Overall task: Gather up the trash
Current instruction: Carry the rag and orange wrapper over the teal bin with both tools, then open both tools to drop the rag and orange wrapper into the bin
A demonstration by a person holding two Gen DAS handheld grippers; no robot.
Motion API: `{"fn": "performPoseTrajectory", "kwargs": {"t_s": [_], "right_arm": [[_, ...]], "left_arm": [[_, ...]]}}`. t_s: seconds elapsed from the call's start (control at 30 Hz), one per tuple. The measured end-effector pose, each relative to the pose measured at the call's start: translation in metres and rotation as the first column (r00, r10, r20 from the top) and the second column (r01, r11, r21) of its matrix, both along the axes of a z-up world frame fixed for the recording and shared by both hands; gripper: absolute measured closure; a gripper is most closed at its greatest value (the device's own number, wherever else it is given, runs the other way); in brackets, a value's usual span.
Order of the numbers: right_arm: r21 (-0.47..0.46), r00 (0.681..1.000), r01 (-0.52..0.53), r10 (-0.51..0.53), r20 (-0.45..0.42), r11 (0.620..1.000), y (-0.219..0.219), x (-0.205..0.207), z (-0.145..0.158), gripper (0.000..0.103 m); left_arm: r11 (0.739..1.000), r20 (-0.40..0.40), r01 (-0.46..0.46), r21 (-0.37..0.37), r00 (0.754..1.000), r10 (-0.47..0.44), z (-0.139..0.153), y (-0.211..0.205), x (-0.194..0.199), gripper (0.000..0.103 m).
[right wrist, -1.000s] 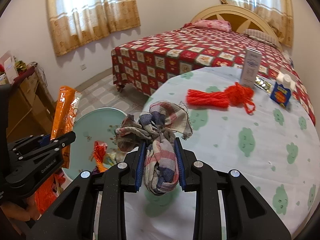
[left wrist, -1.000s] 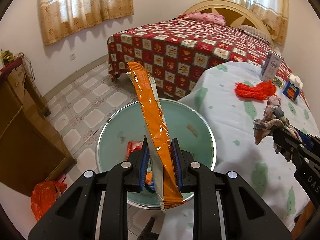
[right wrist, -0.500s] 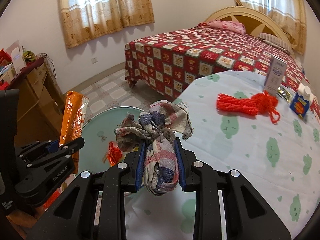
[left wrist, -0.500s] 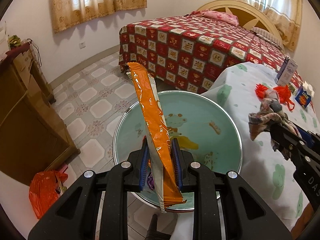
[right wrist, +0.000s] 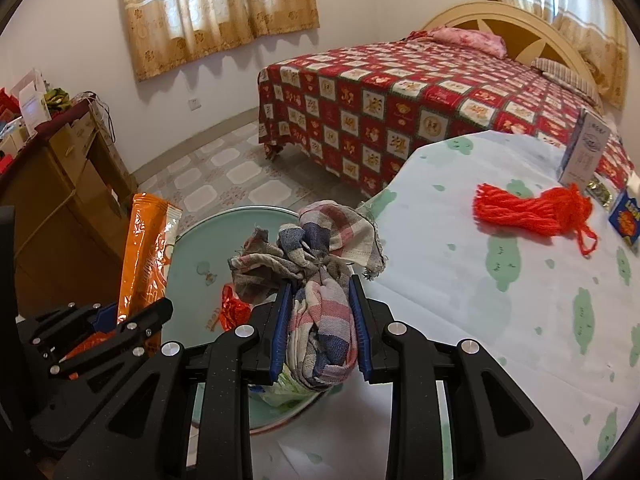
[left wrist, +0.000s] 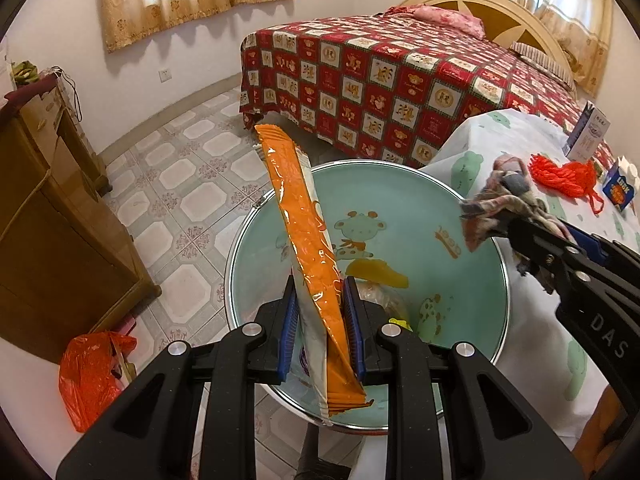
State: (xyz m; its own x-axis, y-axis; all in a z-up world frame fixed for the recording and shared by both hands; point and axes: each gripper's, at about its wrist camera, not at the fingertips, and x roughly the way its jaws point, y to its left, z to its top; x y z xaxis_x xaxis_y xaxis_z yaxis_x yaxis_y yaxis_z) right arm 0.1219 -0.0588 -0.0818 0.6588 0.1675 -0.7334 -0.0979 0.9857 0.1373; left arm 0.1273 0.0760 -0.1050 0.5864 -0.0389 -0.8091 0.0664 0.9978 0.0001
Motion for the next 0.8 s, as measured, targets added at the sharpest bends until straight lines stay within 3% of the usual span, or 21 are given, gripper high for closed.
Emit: {"fn": "performPoseTrajectory", "kwargs": {"t_s": [0.23,0.37,0.8], "right_arm": [[0.021,0.998,-0.044,0.045,-0.042,0.999,0.006,0.019,-0.009,0.072],[0.019,0.995,-0.078,0.079,-0.057,0.997,0.009,0.023,-0.011,0.057],[-0.011,1.000,0.009,-0.009,-0.001,1.000,-0.003,0.004,0.008,0.057]], "left_arm": [[1.000,-0.018,0.001,-0.002,1.000,-0.001,-0.005,0.003,0.003,0.080],[1.000,-0.022,0.001,-0.003,1.000,-0.001,-0.008,0.004,0.005,0.080],[0.999,-0.028,0.030,0.014,0.999,-0.030,-0.015,-0.005,0.004,0.079]]}}
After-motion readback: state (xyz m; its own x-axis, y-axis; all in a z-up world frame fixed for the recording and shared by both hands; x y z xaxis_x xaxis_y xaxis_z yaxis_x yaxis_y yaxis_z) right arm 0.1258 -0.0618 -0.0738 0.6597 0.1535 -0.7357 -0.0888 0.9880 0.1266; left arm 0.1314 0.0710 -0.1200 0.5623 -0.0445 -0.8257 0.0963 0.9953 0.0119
